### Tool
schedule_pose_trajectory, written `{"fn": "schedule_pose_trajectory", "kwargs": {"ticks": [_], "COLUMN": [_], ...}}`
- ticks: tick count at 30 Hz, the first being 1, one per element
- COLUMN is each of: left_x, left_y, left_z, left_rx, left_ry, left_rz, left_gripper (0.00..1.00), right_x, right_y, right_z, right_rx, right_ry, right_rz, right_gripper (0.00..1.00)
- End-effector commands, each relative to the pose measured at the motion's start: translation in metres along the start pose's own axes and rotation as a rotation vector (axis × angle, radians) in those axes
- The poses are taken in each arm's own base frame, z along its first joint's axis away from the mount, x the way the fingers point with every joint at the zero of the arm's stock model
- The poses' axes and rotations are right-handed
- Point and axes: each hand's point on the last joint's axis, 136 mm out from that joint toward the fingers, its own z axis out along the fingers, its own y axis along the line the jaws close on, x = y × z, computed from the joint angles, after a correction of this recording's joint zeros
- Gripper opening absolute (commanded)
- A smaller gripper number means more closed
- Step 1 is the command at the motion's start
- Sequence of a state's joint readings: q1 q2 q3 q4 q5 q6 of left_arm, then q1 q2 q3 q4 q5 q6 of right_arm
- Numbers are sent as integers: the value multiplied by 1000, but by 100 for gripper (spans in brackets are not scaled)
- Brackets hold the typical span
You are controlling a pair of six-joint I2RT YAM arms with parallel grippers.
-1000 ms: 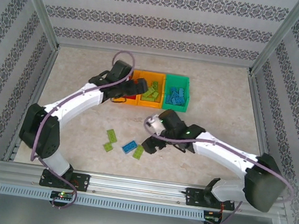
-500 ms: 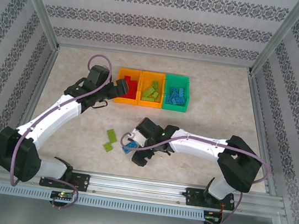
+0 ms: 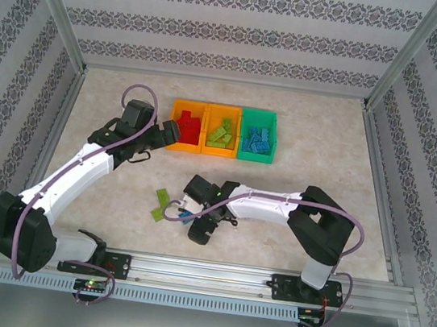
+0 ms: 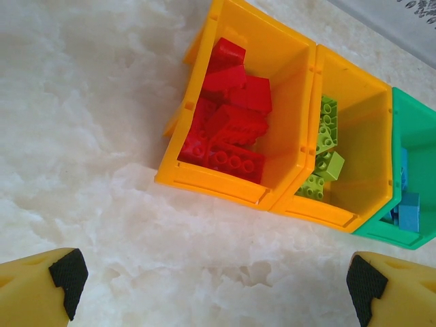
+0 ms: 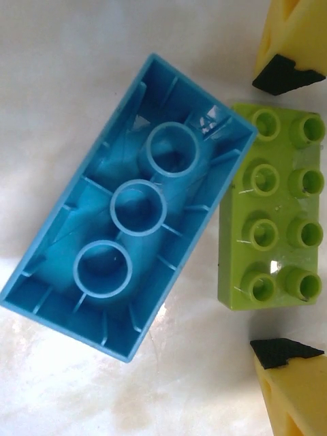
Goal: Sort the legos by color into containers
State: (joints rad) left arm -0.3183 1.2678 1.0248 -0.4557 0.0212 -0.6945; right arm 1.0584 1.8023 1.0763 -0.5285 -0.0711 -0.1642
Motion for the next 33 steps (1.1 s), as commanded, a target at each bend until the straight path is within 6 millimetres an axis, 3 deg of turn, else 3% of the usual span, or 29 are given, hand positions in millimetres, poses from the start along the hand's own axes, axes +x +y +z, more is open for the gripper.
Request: {"fn": "schedule_pose_trajectory", "kwargs": {"ticks": [1, 8, 16, 23, 33], "left_x": [-2, -3, -2, -2, 5], "left_y": [11, 15, 17, 19, 34], "left_z": [-5, -4, -2, -1, 1], "left_rx": [-27, -35, -38, -52, -119], "left_ry": [-14, -13, -8, -1, 25], "left_rz": [8, 4, -1, 20, 83], "left_gripper": [99, 99, 99, 99, 99], "right_x": [4, 18, 21, 31, -4], "right_y": [-1, -5, -17, -53, -85], "right_z": [5, 17, 13, -1, -22], "right_rx": [19, 19, 27, 81, 52], "right_ry": [47, 143, 137, 122, -41], "right_rz": [-45, -77, -40, 78, 240], "right_gripper": [93, 69, 65, 64, 64]}}
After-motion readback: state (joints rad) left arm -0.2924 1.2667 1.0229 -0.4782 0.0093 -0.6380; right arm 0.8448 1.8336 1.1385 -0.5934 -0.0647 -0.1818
